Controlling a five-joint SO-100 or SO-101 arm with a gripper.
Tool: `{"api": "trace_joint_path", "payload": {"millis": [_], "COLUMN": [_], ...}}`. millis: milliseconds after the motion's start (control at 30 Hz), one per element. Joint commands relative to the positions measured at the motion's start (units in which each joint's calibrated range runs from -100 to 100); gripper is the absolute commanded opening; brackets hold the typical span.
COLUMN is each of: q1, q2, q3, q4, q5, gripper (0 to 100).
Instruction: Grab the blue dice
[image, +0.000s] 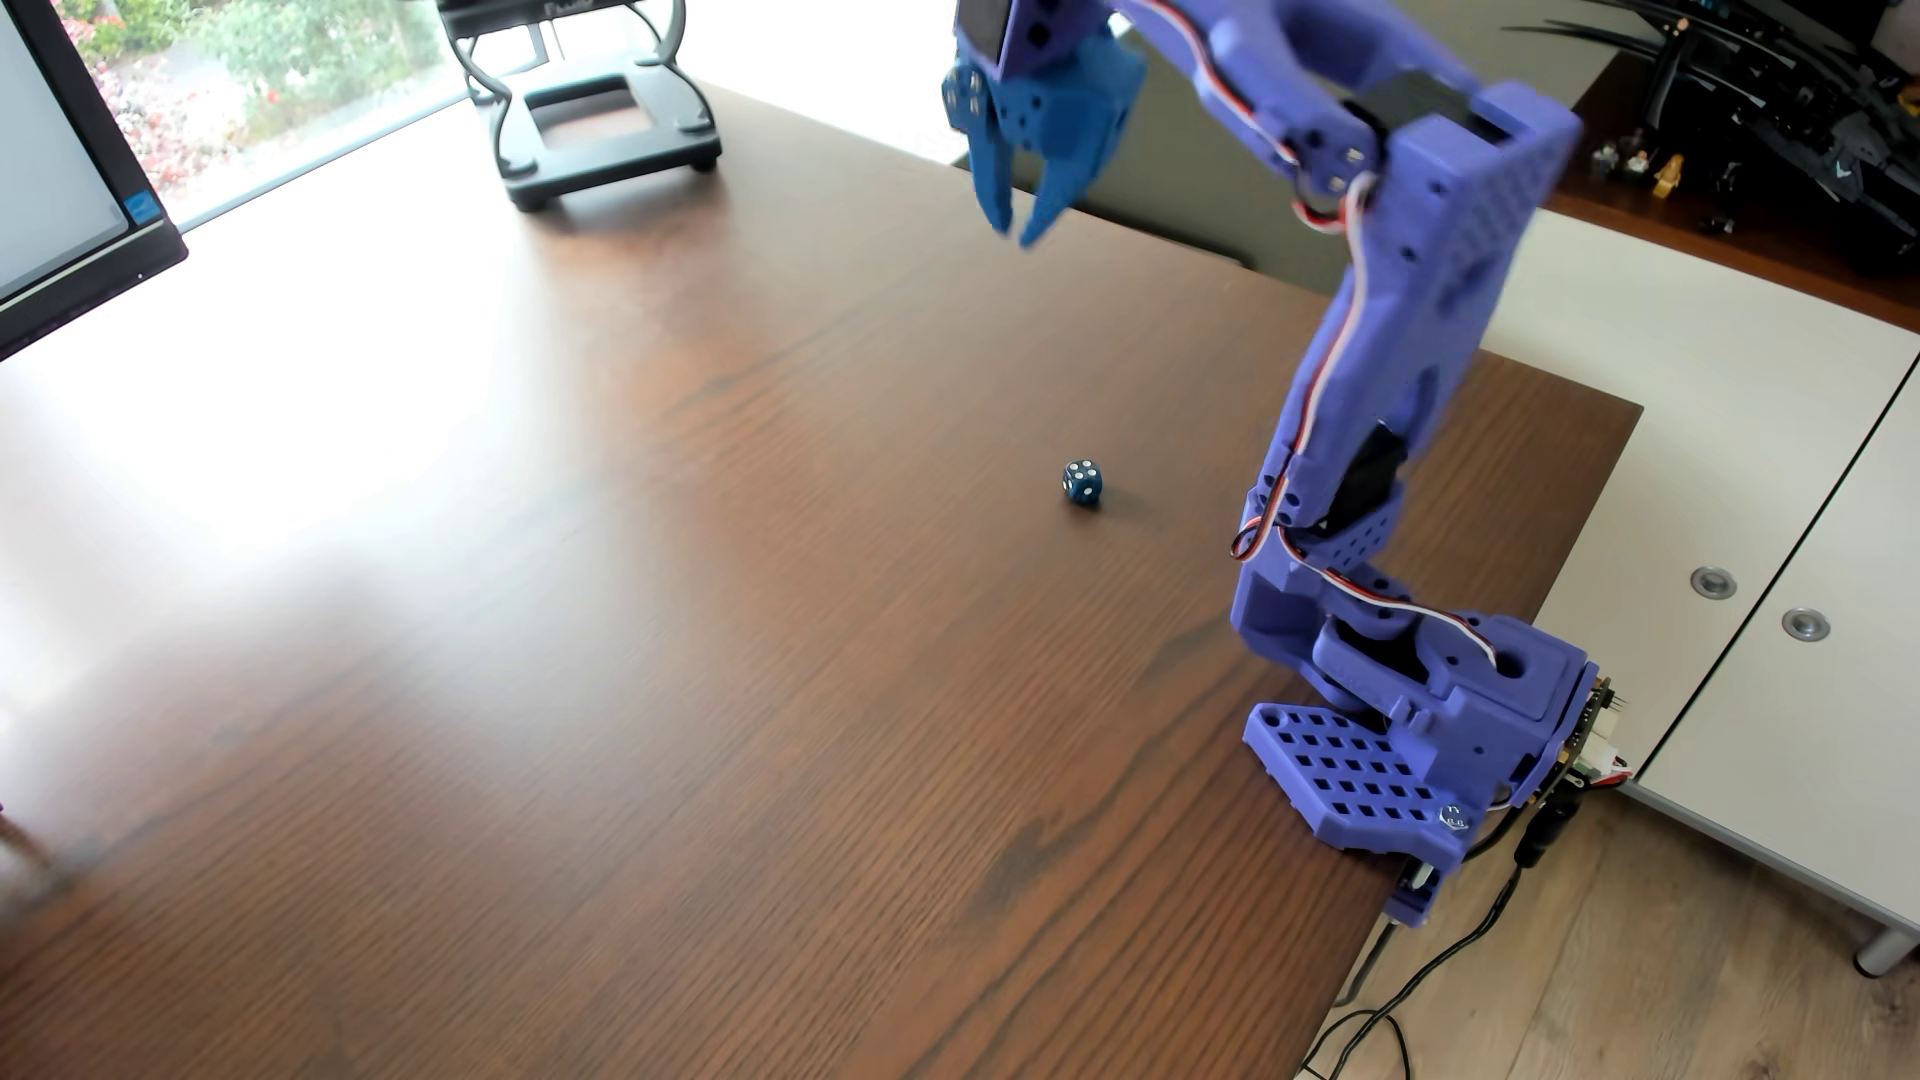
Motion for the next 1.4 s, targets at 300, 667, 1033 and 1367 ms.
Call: {"api": "trace_joint_path", "payload": {"millis": [300, 667, 1033, 1367], "q1": [9.7, 5.7, -3.8, -8.4], "q2": [-1.1, -29.9, -38.1, -40.9], "q3": [20.7, 50.8, 58.7, 61.4], "q4": [-15.9, -24.6, -25.5, -26.8], "q5": [6.0, 7.4, 5.7, 4.0], "gripper": [2, 2, 2, 2]}}
